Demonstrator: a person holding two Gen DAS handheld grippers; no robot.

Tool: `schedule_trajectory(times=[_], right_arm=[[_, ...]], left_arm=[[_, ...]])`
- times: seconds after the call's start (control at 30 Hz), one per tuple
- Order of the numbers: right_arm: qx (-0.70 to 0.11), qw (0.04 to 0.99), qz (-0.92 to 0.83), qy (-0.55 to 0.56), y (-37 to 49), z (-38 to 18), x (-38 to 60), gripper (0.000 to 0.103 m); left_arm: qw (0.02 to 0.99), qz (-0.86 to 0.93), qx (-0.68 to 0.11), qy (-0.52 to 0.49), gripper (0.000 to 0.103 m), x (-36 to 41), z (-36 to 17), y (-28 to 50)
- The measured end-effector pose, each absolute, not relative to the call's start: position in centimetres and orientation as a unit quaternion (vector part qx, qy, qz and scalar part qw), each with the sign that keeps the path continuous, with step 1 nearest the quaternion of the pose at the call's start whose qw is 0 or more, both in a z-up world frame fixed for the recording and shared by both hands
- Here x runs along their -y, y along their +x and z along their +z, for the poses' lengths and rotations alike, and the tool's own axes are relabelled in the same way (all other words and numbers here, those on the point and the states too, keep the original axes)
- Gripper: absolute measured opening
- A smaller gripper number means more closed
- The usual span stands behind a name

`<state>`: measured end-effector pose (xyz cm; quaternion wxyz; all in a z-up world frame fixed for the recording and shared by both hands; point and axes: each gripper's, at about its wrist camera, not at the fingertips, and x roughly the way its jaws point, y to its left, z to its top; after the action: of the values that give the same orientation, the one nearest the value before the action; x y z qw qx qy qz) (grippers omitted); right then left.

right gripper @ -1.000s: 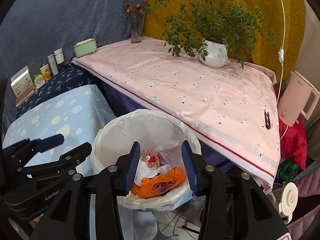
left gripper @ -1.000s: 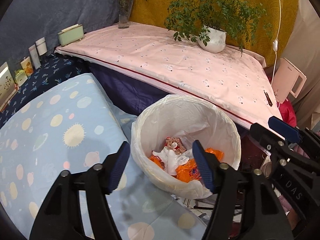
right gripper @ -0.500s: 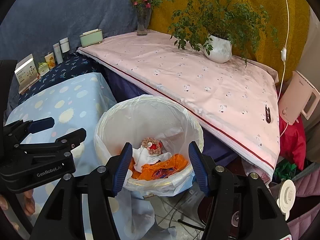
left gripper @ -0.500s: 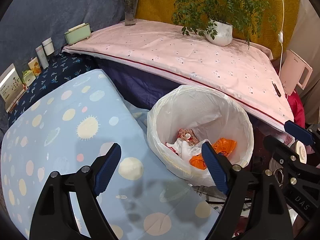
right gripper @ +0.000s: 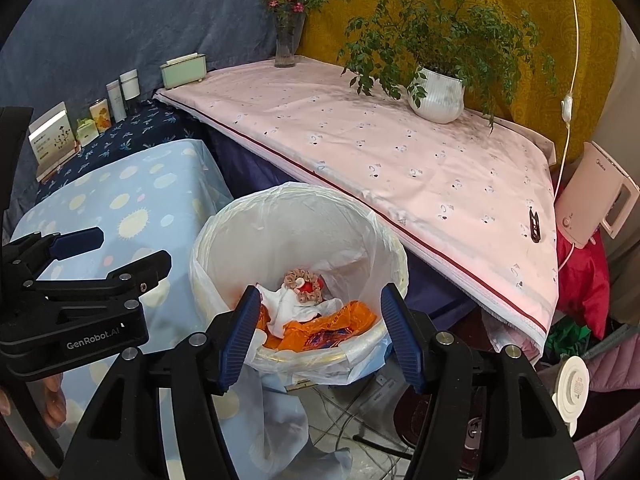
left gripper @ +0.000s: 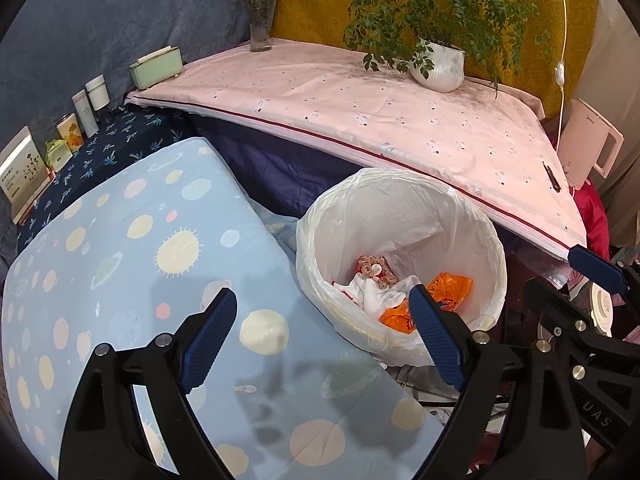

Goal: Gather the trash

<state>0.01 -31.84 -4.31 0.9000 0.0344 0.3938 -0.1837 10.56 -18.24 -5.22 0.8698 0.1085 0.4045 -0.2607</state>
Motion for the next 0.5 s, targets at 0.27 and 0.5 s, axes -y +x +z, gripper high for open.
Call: schedule_trajectory(times=[0.27,0.5], right_arm=[[-0.398,0.898,-0.184,0.035,-0.01,-4.61,31.92,0.06],[-0.4,0.898,-0.182,0.036,-0.38,-4.7,31.8,0.064]], left_arm=[[0.869,-0.256,-0.409,0.109,0.086,18.14,-5.47,10.68],[0.869,-0.254,-0.408,0.115,0.087,18.16,-5.3,10.3]])
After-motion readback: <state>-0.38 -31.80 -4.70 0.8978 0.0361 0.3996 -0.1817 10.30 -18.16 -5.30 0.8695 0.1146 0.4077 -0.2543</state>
